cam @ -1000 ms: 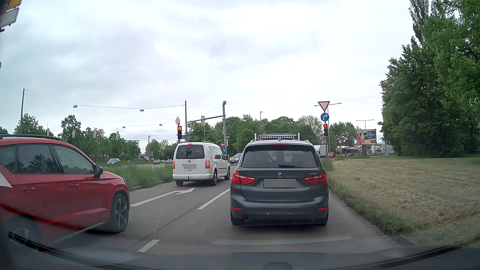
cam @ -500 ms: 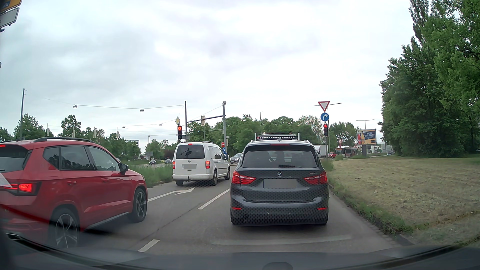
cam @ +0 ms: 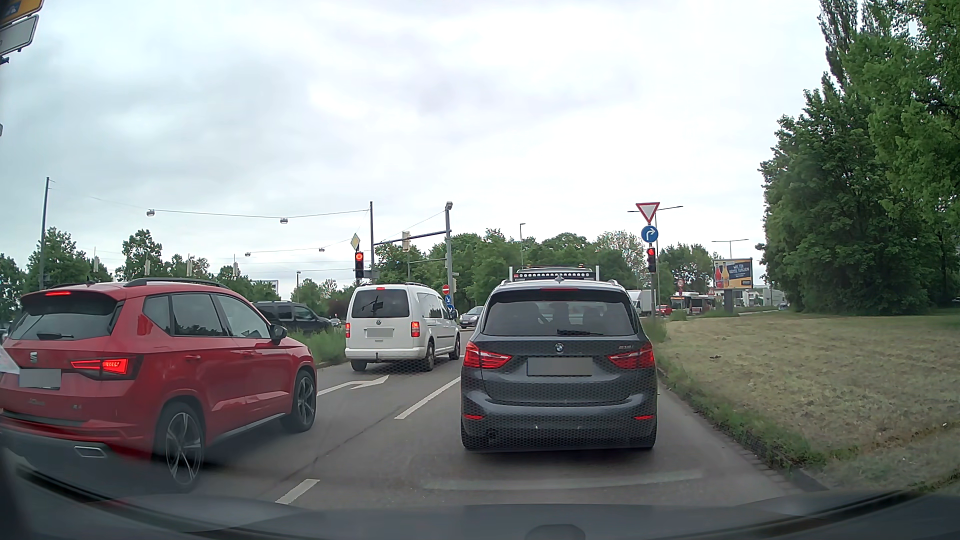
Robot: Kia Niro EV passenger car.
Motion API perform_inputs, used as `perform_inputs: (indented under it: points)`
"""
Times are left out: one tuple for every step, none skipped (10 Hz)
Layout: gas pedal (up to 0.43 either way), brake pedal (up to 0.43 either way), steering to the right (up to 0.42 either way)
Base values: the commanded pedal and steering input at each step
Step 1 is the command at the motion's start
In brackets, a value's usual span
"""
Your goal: Follow the waypoints while adhering to traffic rules and regulations
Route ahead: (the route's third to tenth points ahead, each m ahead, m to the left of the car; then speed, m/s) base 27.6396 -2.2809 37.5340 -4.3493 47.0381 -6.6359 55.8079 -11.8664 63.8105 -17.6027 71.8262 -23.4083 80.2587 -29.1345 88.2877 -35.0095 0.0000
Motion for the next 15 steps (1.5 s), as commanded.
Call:
perform_inputs:
  points:
    - [0.0,0.226,0.022]
    - [0.0,0.226,0.022]
    - [0.0,0.226,0.022]
    - [0.0,0.226,0.022]
    - [0.0,0.226,0.022]
    - [0.0,0.226,0.022]
    - [0.0,0.226,0.022]
    - [0.0,0.226,0.022]
    - [0.0,0.226,0.022]
    - [0.0,0.226,0.022]
    - [0.0,0.226,0.022]
    - [0.0,0.226,0.022]
    - [0.0,0.226,0.022]
    - [0.0,0.226,0.022]
    - [0.0,0.226,0.022]
